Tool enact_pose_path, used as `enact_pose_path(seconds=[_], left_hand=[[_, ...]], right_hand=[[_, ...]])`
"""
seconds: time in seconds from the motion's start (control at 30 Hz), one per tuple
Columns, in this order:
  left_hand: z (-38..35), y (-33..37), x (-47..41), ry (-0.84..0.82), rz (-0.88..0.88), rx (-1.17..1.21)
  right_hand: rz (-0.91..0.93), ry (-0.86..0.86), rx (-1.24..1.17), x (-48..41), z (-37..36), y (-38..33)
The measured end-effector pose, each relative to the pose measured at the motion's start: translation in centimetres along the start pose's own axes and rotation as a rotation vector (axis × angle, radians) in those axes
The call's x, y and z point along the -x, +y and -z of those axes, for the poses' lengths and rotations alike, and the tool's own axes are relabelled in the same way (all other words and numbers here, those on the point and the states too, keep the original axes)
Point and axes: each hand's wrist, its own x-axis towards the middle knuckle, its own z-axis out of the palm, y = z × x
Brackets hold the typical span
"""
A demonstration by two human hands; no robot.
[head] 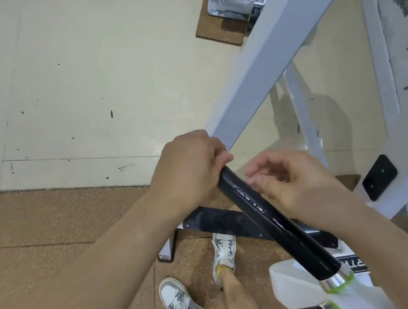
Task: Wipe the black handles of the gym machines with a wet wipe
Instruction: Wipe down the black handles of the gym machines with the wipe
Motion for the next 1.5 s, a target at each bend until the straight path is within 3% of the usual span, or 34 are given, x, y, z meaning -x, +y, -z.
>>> enact_pose_path(seconds=[0.13, 0.23, 0.37, 0.43, 0.57, 0.7, 0.83, 1.0, 1.13, 1.27, 1.5], left_hand=[[0.1, 1.3, -1.3, -0.035, 0.052, -0.219], [-0.3, 2.9, 0.2, -0.150, -0.077, -0.259], [0.2, 2.4, 1.0, -0.267, -0.156, -0.013], [0.4, 1.7, 0.2, -0.274, -0.190, -0.048], [0.6, 0.7, -0.7, -0.137, 0.015, 0.097], [0.6, 0.9, 0.0, -0.133, -0.001, 0.170], [0.7, 0.9, 1.3, -0.047, 0.017, 0.284], [0.0, -0.1, 2.3, -0.052, 0.000, 0.078], [-0.2, -0.5, 2.7, -0.032, -0.109, -0.096], [0.0, -0.5, 2.7, -0.036, -0.155, -0.155], [-0.1, 0.6, 2.3, -0.059, -0.127, -0.219]], right_hand=[[-0.068, -0.002, -0.066, -0.6, 0.6, 0.1], [-0.087, 0.026, -0.190, -0.7, 1.5, 0.9], [-0.143, -0.209, -0.441, -0.2, 2.4, 1.1], [-0.163, -0.227, -0.497, -0.6, 1.9, 0.6], [-0.125, -0.151, -0.324, -3.0, 0.9, 0.1], [-0.093, -0.161, -0.190, -5.0, 0.7, -0.4], [-0.084, -0.141, -0.285, -6.0, -0.1, -0.1], [-0.164, -0.265, -0.322, -5.5, 0.3, 1.5], [-0.193, -0.296, -0.496, -5.2, 0.4, 1.3], [-0.109, -0.199, -0.401, -5.9, -0.9, 0.8], [-0.116, -0.254, -0.295, -3.9, 0.6, 2.0]])
